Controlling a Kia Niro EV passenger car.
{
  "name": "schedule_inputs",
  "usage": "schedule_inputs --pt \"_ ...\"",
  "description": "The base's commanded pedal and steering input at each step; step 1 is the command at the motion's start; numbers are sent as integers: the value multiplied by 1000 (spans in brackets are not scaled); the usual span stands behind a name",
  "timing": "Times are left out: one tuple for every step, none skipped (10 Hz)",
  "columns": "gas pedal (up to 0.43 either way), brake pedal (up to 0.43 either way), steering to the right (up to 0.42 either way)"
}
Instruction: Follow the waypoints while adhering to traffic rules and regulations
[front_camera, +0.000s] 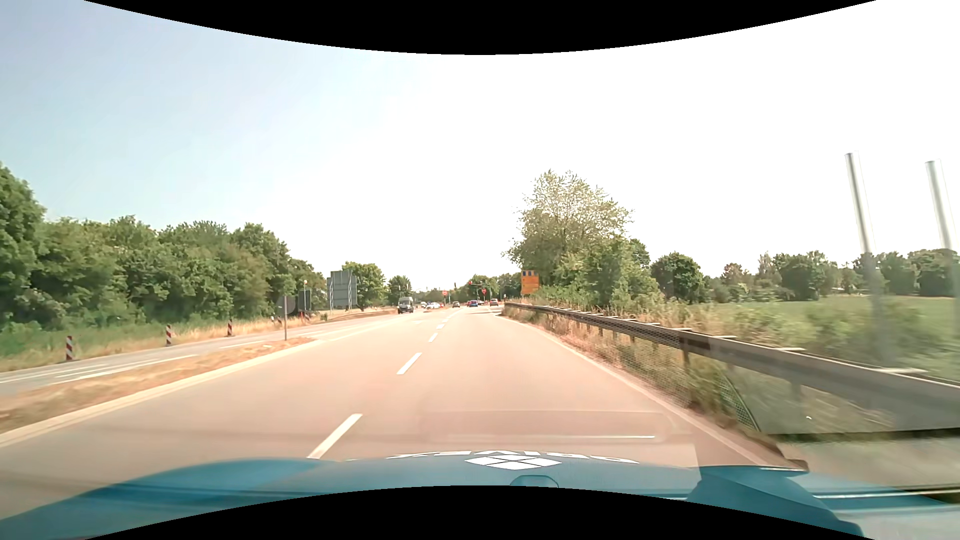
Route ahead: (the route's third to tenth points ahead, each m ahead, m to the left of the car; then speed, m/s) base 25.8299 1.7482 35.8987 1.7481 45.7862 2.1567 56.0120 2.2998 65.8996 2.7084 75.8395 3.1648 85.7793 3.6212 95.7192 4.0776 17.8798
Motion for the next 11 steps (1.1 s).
schedule_inputs --pt "0 128 -18" --pt "0 140 -18" --pt "0 140 -18" --pt "0 146 -18" --pt "0 152 -18" --pt "0 152 -18" --pt "0 152 -18" --pt "0 159 -18" --pt "0 159 -17" --pt "0 165 -15" --pt "0 165 -6"
